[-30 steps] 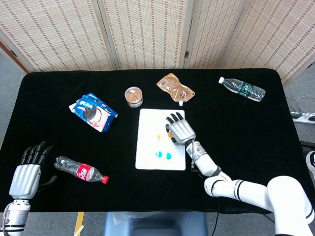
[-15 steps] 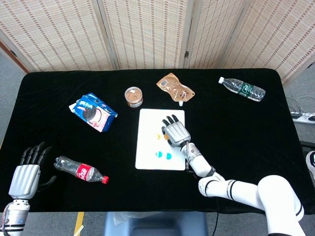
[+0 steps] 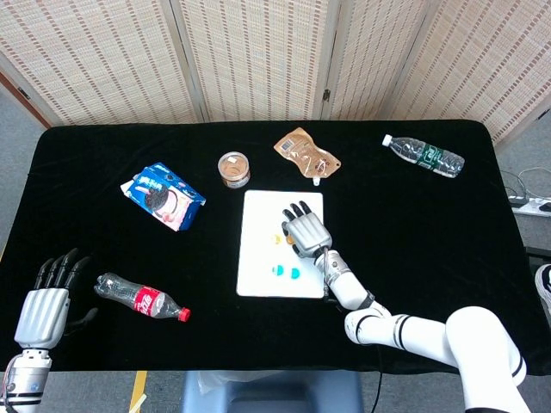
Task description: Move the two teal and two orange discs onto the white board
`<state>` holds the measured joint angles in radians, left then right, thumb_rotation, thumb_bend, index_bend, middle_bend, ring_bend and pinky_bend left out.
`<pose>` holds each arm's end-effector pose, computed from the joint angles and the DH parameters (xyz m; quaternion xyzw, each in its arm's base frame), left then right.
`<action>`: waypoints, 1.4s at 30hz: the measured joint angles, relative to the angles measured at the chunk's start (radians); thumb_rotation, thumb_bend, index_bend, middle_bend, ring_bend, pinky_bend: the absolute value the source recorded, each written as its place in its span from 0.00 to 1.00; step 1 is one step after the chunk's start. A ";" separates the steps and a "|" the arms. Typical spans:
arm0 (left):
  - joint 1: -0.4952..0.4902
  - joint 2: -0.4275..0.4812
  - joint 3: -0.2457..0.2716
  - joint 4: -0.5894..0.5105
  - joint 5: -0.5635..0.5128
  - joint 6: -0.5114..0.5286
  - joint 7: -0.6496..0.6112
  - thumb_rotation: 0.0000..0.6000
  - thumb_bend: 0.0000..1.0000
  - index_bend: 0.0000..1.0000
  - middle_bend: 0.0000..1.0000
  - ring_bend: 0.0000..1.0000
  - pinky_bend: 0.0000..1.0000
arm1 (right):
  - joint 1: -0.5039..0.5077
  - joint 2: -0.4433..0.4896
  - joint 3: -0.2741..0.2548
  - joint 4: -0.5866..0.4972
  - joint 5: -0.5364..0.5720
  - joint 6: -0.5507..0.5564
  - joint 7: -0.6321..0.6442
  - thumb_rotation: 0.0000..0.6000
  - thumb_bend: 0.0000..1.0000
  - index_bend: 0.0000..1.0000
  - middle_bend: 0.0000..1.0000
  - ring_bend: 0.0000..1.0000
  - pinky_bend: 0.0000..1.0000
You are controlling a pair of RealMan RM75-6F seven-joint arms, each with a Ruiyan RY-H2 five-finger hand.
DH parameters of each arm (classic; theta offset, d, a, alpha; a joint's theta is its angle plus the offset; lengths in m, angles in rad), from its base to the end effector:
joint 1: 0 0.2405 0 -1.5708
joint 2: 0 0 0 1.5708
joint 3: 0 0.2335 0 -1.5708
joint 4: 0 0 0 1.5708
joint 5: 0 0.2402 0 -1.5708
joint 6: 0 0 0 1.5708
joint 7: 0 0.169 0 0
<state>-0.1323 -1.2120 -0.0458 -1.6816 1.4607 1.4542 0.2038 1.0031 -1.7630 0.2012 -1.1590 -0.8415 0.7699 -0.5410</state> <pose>-0.2714 0.2163 0.0825 -0.6136 -0.3811 -0.3727 0.5825 -0.0861 -0.4064 -0.1167 0.7938 -0.3380 0.2846 0.4180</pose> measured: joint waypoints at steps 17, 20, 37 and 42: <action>-0.004 0.002 -0.007 0.009 0.000 -0.002 -0.016 1.00 0.25 0.14 0.04 0.06 0.00 | -0.044 0.081 0.012 -0.105 -0.048 0.083 0.053 1.00 0.45 0.31 0.14 0.00 0.00; -0.007 0.001 -0.008 0.009 0.000 -0.005 -0.016 1.00 0.25 0.14 0.04 0.06 0.00 | -0.085 0.152 0.012 -0.179 -0.074 0.142 0.071 1.00 0.45 0.31 0.14 0.00 0.00; -0.030 -0.010 -0.027 -0.009 0.006 -0.006 0.027 1.00 0.25 0.13 0.04 0.06 0.00 | -0.479 0.510 -0.102 -0.421 -0.267 0.475 0.352 1.00 0.45 0.15 0.04 0.00 0.00; -0.025 -0.011 -0.025 -0.019 0.005 0.006 0.037 1.00 0.25 0.13 0.04 0.06 0.00 | -0.580 0.558 -0.138 -0.448 -0.328 0.565 0.444 1.00 0.45 0.10 0.02 0.00 0.00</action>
<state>-0.1569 -1.2229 -0.0712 -1.7002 1.4657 1.4604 0.2413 0.4229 -1.2054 0.0634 -1.6075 -1.1698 1.3351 -0.0967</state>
